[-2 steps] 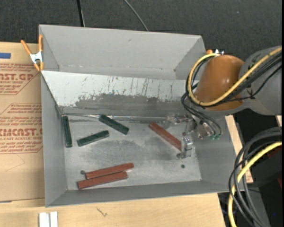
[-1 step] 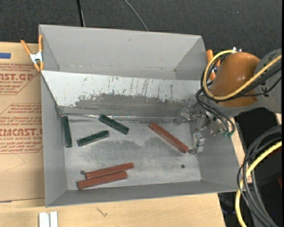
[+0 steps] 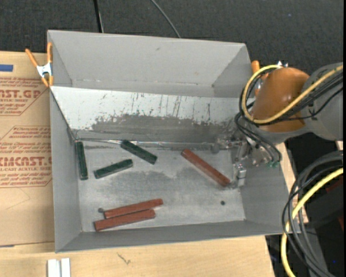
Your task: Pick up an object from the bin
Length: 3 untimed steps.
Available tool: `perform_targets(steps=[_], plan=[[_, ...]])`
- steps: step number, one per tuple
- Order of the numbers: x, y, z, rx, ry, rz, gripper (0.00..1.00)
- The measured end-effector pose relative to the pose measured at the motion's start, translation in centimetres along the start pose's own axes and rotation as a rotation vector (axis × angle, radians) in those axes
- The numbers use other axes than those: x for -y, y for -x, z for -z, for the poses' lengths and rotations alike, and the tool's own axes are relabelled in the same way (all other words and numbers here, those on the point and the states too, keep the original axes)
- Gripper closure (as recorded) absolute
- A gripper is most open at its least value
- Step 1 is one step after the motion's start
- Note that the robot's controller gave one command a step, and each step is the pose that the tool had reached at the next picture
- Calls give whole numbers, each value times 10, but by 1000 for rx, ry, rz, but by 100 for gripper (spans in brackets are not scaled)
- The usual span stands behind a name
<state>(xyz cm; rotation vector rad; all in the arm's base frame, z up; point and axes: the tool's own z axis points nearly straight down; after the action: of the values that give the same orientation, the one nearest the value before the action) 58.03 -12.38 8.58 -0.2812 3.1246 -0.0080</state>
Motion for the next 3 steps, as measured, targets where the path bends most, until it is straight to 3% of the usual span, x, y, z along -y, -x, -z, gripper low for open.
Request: perform_targets(steps=[1,2,3], plan=[[-29,-18,-15,-3,6,-250,100],[-29,-18,-15,-3,5,-250,100],[-8,-21,113,-2,5,-263,100]])
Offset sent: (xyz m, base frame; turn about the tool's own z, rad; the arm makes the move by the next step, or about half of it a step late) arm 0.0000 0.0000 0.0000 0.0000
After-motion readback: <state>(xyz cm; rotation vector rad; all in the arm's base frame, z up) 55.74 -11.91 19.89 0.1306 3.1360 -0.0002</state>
